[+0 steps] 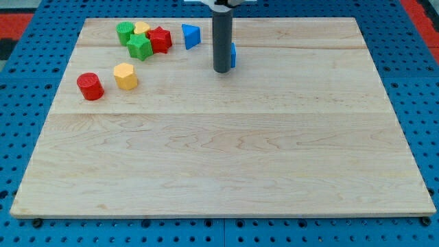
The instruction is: Move the blue cube towards the top center
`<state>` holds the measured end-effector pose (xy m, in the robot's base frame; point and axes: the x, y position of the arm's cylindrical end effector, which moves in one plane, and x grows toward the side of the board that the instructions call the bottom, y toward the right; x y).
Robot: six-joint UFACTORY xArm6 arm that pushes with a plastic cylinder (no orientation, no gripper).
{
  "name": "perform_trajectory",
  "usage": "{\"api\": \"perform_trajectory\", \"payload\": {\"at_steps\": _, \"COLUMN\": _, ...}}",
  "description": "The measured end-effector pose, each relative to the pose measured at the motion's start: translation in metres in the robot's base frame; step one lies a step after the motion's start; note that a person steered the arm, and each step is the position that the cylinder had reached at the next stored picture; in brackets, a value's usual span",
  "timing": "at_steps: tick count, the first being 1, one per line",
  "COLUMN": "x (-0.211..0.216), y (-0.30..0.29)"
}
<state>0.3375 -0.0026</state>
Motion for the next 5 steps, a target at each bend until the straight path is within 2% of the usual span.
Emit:
{"api": "perform_trajectory", "payload": {"at_steps": 3, "x": -0.046, "y": 0.035}}
{"api": "perform_trajectory", "payload": {"at_steps": 5, "x": -0.078, "y": 0.031}}
